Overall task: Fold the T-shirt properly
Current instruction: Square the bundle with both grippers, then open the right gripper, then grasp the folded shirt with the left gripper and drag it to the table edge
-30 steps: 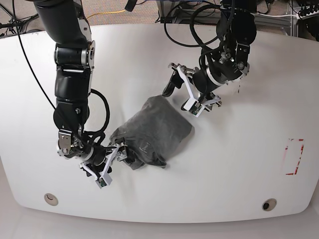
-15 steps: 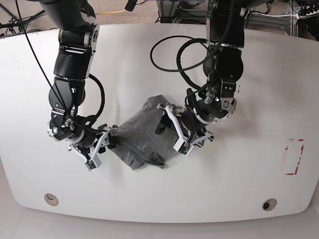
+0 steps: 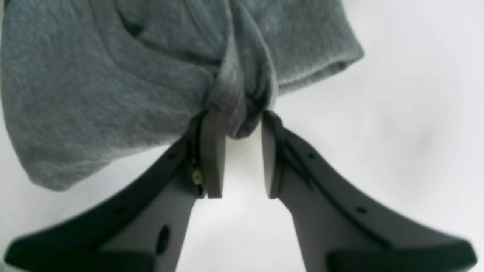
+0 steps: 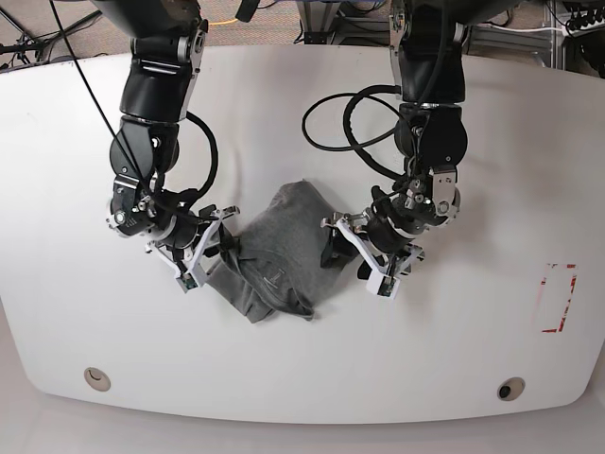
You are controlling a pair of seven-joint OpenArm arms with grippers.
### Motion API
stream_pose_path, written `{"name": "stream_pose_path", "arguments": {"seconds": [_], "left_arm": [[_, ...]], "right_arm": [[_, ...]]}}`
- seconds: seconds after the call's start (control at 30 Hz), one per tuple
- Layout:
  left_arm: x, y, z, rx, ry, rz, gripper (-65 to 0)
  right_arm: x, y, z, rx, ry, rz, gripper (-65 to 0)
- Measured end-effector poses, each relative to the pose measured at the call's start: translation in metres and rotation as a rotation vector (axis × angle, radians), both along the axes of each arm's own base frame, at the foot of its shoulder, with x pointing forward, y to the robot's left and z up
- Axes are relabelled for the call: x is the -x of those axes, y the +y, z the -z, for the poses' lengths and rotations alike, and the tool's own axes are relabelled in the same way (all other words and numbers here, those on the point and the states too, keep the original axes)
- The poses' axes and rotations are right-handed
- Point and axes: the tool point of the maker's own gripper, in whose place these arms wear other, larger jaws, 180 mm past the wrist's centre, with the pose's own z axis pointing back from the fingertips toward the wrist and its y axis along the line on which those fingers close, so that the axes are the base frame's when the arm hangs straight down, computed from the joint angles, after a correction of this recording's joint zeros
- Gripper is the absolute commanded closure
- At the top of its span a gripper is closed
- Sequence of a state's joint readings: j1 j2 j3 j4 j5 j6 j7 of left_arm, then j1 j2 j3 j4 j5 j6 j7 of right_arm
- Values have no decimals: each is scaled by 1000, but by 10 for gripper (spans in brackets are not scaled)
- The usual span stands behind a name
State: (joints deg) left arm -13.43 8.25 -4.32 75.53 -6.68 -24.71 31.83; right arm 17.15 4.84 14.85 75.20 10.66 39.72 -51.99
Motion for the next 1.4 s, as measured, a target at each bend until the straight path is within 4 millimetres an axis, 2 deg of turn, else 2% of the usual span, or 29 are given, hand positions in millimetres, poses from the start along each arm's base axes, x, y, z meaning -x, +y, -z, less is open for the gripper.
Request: {"name": "stream_pose_path", "arguments": {"seconds": [0.1, 0.3, 0.37, 0.53, 0.73, 0.83, 0.93, 1.03, 1.13, 1.27, 1.4], "left_arm": [[1, 8, 17, 10, 46, -52, -390], [7, 9, 24, 10, 60, -55, -390], [15, 2, 27, 12, 62, -42, -390], [54, -15, 46, -31, 153, 34, -390], [85, -17, 27, -39, 132, 52, -390], [97, -13, 15, -31, 106, 40, -390], [101, -6, 3, -53, 68, 43, -390], [97, 3, -22, -80, -1, 37, -390], [91, 5, -39, -88, -43, 26, -393], [82, -17, -50, -123, -73, 65, -397], [53, -41, -65, -114, -105, 27, -397]], "right_arm": [[-6, 3, 8, -41, 9, 11, -160], [-27, 10, 20, -142, 19, 37, -160], [-36, 3, 21, -154, 20, 52, -160], [-56, -13, 17, -167, 29, 90, -160], [-72, -11, -2, -185, -17, 90, -160], [-65, -11, 6, -166, 30, 77, -160], [-56, -13, 11, -137, 56, 67, -160], [-52, -13, 0, -92, 30, 49, -160], [-51, -14, -20, -44, -19, 26, -160], [-50, -17, -49, 16, -92, 7, -160], [-39, -27, -49, 72, -82, 12, -160]]}}
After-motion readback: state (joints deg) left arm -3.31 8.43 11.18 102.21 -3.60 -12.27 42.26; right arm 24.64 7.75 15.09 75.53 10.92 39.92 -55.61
